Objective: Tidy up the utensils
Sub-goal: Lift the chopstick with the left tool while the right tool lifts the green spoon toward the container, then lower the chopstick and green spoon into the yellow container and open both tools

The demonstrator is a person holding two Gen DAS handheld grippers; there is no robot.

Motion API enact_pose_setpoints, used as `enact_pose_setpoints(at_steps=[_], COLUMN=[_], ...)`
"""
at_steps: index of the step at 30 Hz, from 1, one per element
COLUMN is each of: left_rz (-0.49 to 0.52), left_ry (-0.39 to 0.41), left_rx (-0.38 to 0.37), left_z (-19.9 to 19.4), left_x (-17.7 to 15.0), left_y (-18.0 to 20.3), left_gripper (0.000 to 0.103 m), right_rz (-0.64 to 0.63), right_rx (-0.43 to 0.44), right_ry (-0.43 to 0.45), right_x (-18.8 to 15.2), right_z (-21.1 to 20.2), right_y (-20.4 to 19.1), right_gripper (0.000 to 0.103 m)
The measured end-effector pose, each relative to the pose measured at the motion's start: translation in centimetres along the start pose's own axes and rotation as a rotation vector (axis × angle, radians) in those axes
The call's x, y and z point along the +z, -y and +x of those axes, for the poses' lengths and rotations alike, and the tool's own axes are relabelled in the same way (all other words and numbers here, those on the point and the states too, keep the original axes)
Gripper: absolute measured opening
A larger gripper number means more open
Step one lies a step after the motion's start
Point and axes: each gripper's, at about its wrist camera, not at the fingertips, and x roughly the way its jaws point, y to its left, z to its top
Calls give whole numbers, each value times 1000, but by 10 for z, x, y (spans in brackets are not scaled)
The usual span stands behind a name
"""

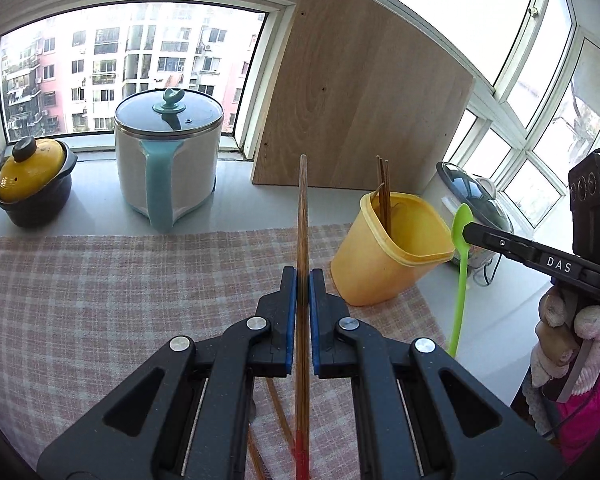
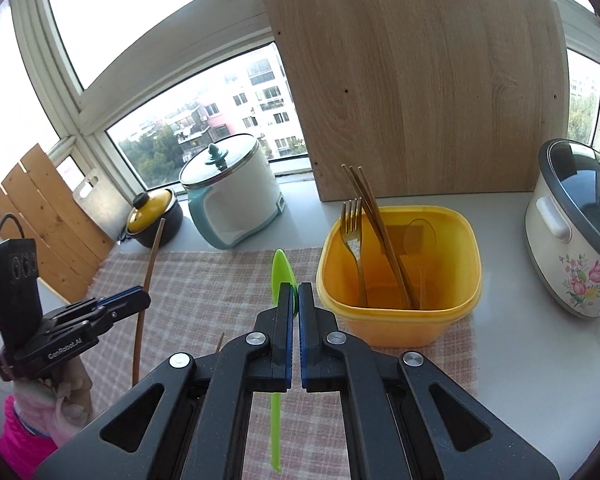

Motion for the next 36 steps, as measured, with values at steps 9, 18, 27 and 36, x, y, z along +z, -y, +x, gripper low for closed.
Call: enact_pose_setpoints(at_steps=[9,18,27,36], left_rz=[28,60,98,95], left_ry=[64,97,119,127], left_rx=[-23,-32,-48,-68], left_z=[0,13,30,55], left_x=[24,48,66,81], left_y=[26,52,79,101], left_gripper=[4,4,4,4], right_rz=[-25,-35,-12,-8], right_rx=[-57,-75,-84,-92], right_ry=[54,94,142,185], right_x=[15,33,50,70], right_z=[-22,-31,-38,-42], right_y=[15,27,47,66], right_gripper=[1,1,1,1])
